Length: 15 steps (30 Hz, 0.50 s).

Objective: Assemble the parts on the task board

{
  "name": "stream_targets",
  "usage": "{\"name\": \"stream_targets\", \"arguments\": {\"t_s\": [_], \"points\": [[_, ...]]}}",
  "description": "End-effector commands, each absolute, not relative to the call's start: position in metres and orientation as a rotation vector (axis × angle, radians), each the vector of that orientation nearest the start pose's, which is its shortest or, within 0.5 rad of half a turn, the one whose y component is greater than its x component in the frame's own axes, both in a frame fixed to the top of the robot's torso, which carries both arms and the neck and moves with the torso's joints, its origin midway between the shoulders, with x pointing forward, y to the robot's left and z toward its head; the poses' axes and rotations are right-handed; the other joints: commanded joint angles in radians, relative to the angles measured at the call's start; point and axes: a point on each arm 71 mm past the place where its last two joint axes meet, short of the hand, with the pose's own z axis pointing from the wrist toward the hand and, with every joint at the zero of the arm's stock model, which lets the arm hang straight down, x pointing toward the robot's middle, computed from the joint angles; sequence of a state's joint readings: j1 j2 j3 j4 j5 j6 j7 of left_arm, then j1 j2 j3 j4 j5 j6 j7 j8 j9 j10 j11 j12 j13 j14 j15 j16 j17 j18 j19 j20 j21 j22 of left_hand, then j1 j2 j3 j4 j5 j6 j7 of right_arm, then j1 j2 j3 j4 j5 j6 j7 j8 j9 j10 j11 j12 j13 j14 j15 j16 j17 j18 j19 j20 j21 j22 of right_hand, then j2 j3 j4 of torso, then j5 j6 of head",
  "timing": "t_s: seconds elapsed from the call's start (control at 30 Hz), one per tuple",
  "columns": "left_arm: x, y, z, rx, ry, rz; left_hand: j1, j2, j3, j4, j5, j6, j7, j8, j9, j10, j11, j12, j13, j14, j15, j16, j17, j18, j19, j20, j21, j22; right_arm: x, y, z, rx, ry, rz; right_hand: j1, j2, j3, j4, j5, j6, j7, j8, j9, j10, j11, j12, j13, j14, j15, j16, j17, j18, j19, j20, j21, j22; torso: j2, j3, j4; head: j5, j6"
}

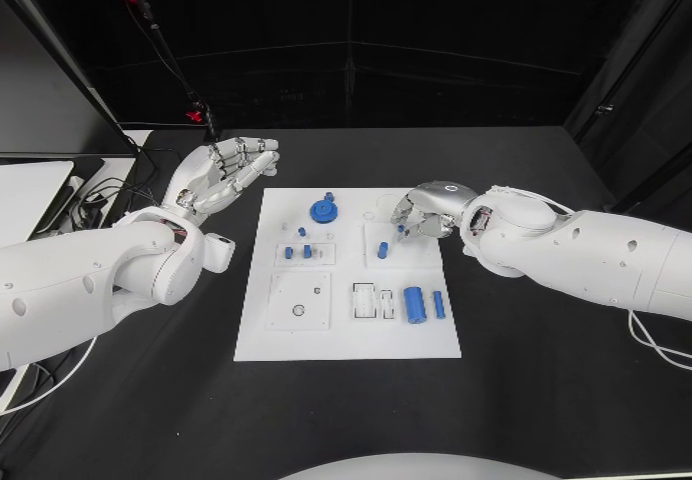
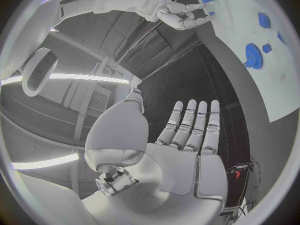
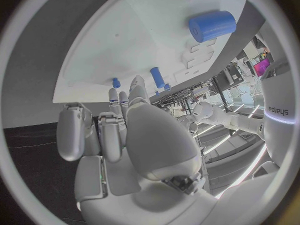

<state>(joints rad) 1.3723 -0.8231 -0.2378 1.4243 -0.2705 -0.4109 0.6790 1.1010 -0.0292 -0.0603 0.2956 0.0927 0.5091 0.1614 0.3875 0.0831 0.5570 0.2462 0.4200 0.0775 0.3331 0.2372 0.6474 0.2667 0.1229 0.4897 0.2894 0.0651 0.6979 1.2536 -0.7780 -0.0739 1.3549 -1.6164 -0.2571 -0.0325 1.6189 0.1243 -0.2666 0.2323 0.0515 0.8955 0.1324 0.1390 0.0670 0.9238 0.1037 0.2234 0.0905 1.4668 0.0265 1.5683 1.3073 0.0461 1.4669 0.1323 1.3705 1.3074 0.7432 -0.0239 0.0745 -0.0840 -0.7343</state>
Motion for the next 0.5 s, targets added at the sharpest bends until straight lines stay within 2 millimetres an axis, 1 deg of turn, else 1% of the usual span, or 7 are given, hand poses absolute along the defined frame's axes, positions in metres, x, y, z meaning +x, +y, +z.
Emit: {"name": "stream_targets", "arguments": {"t_s": [0.03, 0.2, 0.27, 0.33, 0.5], "points": [[0.5051, 0.2279, -0.139, -0.493, 1.198, -1.478, 0.004, 0.01, 0.004, -0.002, 0.007, -0.009, 0.124, 0.012, 0.002, -0.011, 0.0, 0.011, 0.001, -0.011, 0.001, 0.011, -0.005, -0.012, 0.008, 0.0, 0.007, -0.003, 0.5189, -0.2111, -0.1805, -0.4, 1.613, 0.424, 0.015, 0.008, 0.008, -0.005, -0.005, 0.004, 0.004, -0.006, 0.001, 0.006, 0.001, -0.009, -0.005, 0.104, -0.007, 0.002, 0.263, 0.002, 0.022, -0.007, -0.003, 0.19, 0.0, -0.0002, -0.0001, 0.002, -0.002], [0.5053, 0.228, -0.1391, -0.495, 1.2, -1.476, 0.009, 0.017, 0.004, -0.002, 0.011, -0.014, 0.124, 0.021, 0.002, -0.014, 0.0, 0.022, 0.001, -0.013, 0.001, 0.02, -0.011, -0.012, 0.01, 0.0, 0.007, -0.006, 0.5186, -0.2104, -0.1798, -0.399, 1.592, 0.416, 0.018, 0.009, 0.011, -0.006, -0.005, 0.006, 0.003, -0.006, 0.002, 0.006, 0.0, -0.012, -0.007, 0.104, -0.009, 0.002, 0.263, 0.002, 0.021, -0.009, -0.006, 0.189, 0.0, 0.0, 0.0, 0.004, -0.002], [0.5054, 0.2281, -0.1392, -0.496, 1.201, -1.475, 0.011, 0.02, 0.003, -0.002, 0.012, -0.016, 0.124, 0.025, 0.002, -0.015, 0.0, 0.026, 0.001, -0.013, 0.001, 0.023, -0.013, -0.012, 0.01, 0.0, 0.007, -0.007, 0.5189, -0.2104, -0.1804, -0.398, 1.597, 0.409, 0.019, 0.011, 0.013, -0.007, -0.005, 0.009, 0.0, -0.006, 0.002, 0.01, -0.001, -0.012, -0.009, 0.104, -0.01, 0.002, 0.263, 0.002, 0.021, -0.01, -0.006, 0.189, 0.0, -0.0002, -0.0005, 0.004, -0.003], [0.5056, 0.228, -0.1393, -0.496, 1.201, -1.474, 0.013, 0.023, 0.003, -0.003, 0.013, -0.018, 0.124, 0.028, 0.002, -0.016, 0.0, 0.029, 0.001, -0.013, 0.001, 0.026, -0.015, -0.012, 0.011, 0.0, 0.008, -0.008, 0.5194, -0.2104, -0.1813, -0.395, 1.608, 0.398, 0.019, 0.012, 0.014, -0.006, -0.005, 0.01, -0.002, -0.007, 0.002, 0.015, -0.001, -0.012, -0.011, 0.104, -0.01, 0.002, 0.263, 0.002, 0.021, -0.011, -0.007, 0.189, 0.0, -0.0003, 0.0004, 0.004, -0.005], [0.5059, 0.228, -0.1396, -0.499, 1.205, -1.472, 0.02, 0.035, -0.001, -0.003, 0.016, -0.026, 0.124, 0.042, 0.002, -0.018, -0.001, 0.045, 0.001, -0.014, 0.0, 0.04, -0.024, -0.011, 0.017, 0.0, 0.009, -0.012, 0.5205, -0.2095, -0.1829, -0.387, 1.626, 0.377, 0.019, 0.016, 0.018, -0.002, -0.005, 0.003, -0.006, -0.017, 0.0, 0.04, -0.005, -0.011, -0.016, 0.104, -0.013, 0.002, 0.263, 0.002, 0.021, -0.014, -0.008, 0.188, 0.0, 0.0002, 0.0006, 0.004, -0.007]]}}
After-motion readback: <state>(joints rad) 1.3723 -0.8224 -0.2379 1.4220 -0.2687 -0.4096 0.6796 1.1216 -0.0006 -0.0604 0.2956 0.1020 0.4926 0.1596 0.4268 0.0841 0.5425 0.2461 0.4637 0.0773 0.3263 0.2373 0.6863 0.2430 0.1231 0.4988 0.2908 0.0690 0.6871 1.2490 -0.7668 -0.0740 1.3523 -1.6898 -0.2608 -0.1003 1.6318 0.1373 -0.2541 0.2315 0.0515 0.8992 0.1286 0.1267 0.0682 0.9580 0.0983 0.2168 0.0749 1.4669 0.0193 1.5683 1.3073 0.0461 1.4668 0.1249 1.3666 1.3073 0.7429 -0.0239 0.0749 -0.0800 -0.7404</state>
